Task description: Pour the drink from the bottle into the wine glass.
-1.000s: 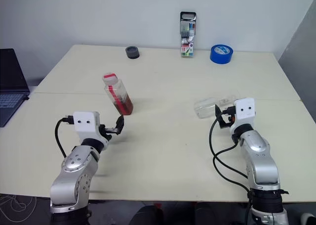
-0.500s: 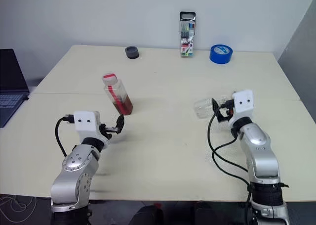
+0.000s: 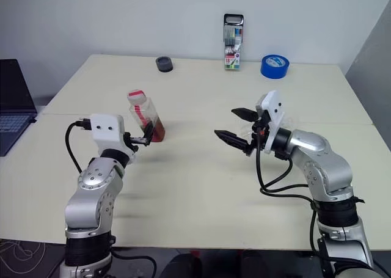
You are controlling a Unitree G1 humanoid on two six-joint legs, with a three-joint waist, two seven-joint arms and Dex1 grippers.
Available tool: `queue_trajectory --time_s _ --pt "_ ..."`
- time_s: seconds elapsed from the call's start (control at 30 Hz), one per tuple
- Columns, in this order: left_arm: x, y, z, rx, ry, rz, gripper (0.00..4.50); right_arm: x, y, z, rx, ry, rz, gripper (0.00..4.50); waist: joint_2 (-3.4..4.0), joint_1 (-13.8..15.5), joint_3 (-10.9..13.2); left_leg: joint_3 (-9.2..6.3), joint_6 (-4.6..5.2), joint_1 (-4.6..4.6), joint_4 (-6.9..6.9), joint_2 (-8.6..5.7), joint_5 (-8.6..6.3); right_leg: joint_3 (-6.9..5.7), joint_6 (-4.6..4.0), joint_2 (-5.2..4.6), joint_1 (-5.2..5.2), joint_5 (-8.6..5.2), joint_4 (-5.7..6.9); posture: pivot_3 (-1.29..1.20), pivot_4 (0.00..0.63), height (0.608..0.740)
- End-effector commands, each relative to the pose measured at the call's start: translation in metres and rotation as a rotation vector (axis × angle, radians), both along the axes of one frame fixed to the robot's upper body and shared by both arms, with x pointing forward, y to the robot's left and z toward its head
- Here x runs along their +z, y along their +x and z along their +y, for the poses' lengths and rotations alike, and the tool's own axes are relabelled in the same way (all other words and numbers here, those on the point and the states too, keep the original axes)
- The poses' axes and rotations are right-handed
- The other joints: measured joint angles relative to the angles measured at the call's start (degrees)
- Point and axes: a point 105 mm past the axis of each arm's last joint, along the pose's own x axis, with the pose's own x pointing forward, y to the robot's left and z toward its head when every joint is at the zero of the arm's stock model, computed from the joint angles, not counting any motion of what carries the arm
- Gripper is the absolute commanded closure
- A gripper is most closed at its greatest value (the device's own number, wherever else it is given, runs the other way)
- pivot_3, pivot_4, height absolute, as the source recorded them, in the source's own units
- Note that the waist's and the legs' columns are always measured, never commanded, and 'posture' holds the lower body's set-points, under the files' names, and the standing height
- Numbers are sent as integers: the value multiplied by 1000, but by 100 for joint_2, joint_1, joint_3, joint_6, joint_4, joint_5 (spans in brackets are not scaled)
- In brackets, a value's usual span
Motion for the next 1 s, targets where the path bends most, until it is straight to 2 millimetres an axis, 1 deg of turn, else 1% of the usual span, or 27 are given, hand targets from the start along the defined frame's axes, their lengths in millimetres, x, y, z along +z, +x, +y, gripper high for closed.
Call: queue_trajectory --time_s 0.03,0.1,0.33,0.53,0.63,0.87,1.0 --pt "15 7 -1 -6 29 -55 16 12 -3 4 23 9 -42 0 0 -1 0 -1 -1 0 0 0 0 -1 0 0 0 0 0 0 150 740" --pt "16 11 -1 -7 29 -58 16 12 -2 5 16 10 -49 0 0 0 0 -1 -1 -2 0 0 1 -1 0 0 -1 0 0 0 150 740" --pt "20 36 -2 -25 30 -89 16 13 2 2 -47 13 -65 0 0 7 0 -2 -4 -4 2 -1 2 -4 0 -1 -2 0 -1 0 150 740" --pt "16 50 -5 -49 30 -90 16 15 8 -1 -112 0 -97 0 0 6 0 -2 -5 -5 2 0 3 -6 0 -2 -4 0 -1 0 150 740" --pt "17 57 -8 -67 27 -102 16 17 10 -4 -138 3 -105 0 0 7 0 -2 -5 -6 2 -1 3 -6 0 -2 -5 0 -1 0 150 740" --pt "24 62 -12 -87 26 -129 16 14 10 -8 -161 -15 -109 0 0 2 0 -3 -6 -8 2 -1 3 -7 0 -3 -6 0 -2 0 150 740" --pt "19 62 -9 -84 -2 -117 16 15 12 -8 -178 -9 -110 0 -1 2 0 -3 -6 -8 2 -1 3 -6 0 -3 -7 0 -1 0 150 740"
